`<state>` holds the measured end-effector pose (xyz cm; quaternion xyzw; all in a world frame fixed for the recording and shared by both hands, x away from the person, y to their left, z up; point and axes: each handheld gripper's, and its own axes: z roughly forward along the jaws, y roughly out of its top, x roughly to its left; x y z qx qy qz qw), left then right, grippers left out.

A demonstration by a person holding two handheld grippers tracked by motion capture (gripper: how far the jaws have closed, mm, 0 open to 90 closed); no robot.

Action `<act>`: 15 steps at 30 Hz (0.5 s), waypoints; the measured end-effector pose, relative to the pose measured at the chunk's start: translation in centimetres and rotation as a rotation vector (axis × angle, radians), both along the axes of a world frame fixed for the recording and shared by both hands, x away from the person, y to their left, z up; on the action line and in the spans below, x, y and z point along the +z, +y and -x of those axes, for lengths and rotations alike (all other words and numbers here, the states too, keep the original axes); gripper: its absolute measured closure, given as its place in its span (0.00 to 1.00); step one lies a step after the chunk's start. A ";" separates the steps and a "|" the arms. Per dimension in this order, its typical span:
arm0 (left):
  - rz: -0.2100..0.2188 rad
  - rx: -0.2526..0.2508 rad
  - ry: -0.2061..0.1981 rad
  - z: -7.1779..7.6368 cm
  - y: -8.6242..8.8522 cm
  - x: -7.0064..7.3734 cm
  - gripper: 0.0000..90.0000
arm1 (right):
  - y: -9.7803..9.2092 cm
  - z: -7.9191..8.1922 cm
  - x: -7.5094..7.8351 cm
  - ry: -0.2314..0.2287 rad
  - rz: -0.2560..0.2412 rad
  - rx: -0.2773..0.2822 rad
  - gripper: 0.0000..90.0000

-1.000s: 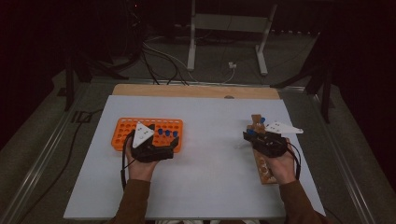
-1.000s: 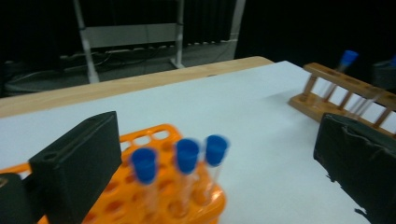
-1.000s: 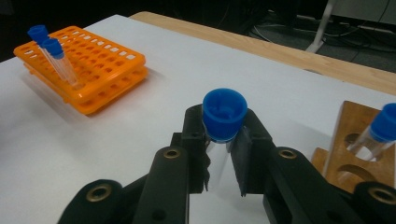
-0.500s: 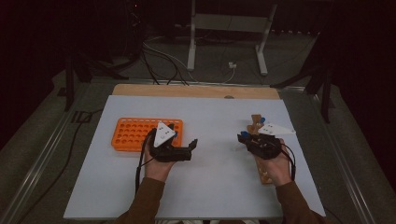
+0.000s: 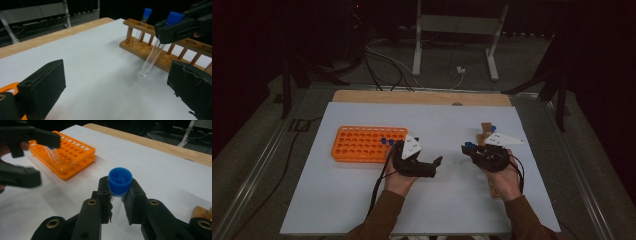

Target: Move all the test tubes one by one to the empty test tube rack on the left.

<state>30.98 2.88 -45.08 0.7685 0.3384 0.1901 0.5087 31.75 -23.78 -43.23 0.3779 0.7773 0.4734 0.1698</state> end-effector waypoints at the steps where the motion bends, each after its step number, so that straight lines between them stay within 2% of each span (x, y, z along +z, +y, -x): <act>1: -0.005 -0.006 0.005 0.0 -0.3 -0.1 0.04 | 0.1 0.0 0.0 -0.001 0.000 0.004 0.85; 10: -0.036 -0.050 0.026 -0.2 -2.9 -1.0 0.10 | 0.9 0.3 -0.1 0.011 -0.008 0.031 0.85; 15: -0.058 -0.085 0.032 -0.1 -4.2 -1.3 0.20 | 1.4 0.4 -0.1 0.016 -0.004 0.047 0.85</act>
